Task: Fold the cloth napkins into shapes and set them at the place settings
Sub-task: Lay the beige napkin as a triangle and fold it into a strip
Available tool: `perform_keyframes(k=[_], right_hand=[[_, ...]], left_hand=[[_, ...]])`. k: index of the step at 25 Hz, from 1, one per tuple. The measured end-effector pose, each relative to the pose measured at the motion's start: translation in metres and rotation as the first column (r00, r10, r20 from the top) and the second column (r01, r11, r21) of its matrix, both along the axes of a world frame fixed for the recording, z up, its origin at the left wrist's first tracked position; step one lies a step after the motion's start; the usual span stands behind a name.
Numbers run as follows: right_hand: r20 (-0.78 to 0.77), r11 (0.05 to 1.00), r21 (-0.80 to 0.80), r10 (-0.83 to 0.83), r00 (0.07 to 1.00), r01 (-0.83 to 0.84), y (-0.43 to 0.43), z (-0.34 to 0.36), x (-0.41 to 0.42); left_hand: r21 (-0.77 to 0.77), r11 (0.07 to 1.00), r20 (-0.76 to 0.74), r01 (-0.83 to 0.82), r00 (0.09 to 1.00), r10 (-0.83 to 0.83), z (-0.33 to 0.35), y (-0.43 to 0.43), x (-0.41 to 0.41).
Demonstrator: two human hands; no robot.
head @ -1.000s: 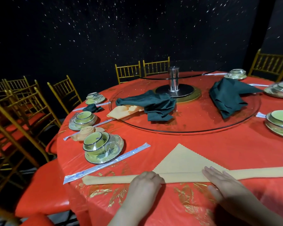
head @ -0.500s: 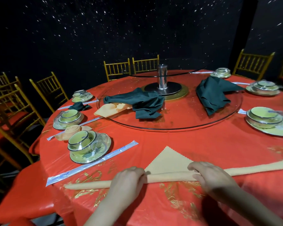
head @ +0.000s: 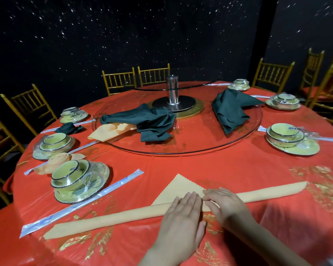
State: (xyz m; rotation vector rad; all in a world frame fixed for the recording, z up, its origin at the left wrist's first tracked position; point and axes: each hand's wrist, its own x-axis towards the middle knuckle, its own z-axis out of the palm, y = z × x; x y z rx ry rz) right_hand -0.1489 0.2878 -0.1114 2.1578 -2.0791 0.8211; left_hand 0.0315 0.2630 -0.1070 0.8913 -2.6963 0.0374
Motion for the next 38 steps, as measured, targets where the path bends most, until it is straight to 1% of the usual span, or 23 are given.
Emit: perform_keyframes(k=[2,4,6,8,12,15,19,23,26,28,31,33,35,36,37,38], right_hand=[[0.007,0.999,-0.029,0.014,1.0,-0.014,0.001,-0.002,-0.001],[-0.063,1.0,-0.027,-0.002,0.998,0.001,0.008,-0.005,-0.001],[-0.109,0.998,0.04,-0.049,0.993,0.053,0.022,-0.003,-0.002],[-0.103,0.99,0.088,-0.105,0.989,0.114,0.038,-0.001,-0.01],[-0.117,0.974,0.101,-0.192,0.974,0.204,0.056,-0.007,-0.022],[-0.135,0.961,0.131,-0.227,0.964,0.245,0.058,-0.006,-0.026],[-0.118,0.927,0.143,-0.332,0.936,0.346,0.063,-0.002,-0.044],[-0.128,0.858,0.177,-0.465,0.876,0.482,0.071,-0.006,-0.067],[-0.18,0.794,0.173,-0.556,0.812,0.582,0.071,-0.002,-0.085],[-0.173,0.77,0.214,-0.575,0.799,0.601,0.073,-0.002,-0.095],[-0.168,0.711,0.281,-0.625,0.762,0.645,0.073,0.002,-0.108],[-0.179,0.684,0.298,-0.645,0.743,0.665,0.072,0.003,-0.113],[-0.189,0.66,0.283,-0.673,0.715,0.696,0.069,-0.002,-0.117],[-0.196,0.656,0.244,-0.688,0.698,0.715,0.069,-0.003,-0.117],[-0.208,0.674,0.171,-0.688,0.695,0.718,0.068,-0.002,-0.115],[-0.202,0.717,0.105,-0.663,0.721,0.689,0.067,0.0,-0.108]], left_hand=[[0.071,0.997,0.061,-0.017,0.998,0.013,-0.003,0.005,-0.013],[0.136,0.99,0.099,-0.035,0.995,0.022,-0.002,0.006,-0.017],[0.155,0.986,0.134,-0.054,0.99,0.033,0.0,0.006,-0.02],[0.133,0.988,0.122,-0.081,0.99,0.065,0.001,0.006,-0.021],[0.049,0.987,0.095,-0.156,0.984,0.151,-0.002,0.009,-0.027],[-0.029,0.986,0.11,-0.165,0.98,0.167,-0.009,0.009,-0.03],[-0.085,0.981,0.093,-0.173,0.979,0.181,-0.011,0.007,-0.033],[-0.091,0.981,0.112,-0.171,0.977,0.181,-0.014,0.008,-0.031],[-0.074,0.983,0.154,-0.168,0.972,0.177,-0.014,0.008,-0.029],[-0.059,0.985,0.182,-0.164,0.968,0.172,-0.014,0.009,-0.028],[-0.046,0.989,0.183,-0.138,0.972,0.144,-0.012,0.009,-0.025],[-0.013,0.991,0.221,-0.13,0.967,0.129,-0.01,0.006,-0.02],[0.05,0.989,0.248,-0.138,0.961,0.121,-0.007,0.004,-0.017],[0.091,0.986,0.265,-0.14,0.958,0.112,-0.006,0.005,-0.016],[0.127,0.982,0.289,-0.137,0.953,0.096,-0.006,0.006,-0.015],[0.161,0.978,0.303,-0.135,0.949,0.081,-0.005,0.005,-0.016]])
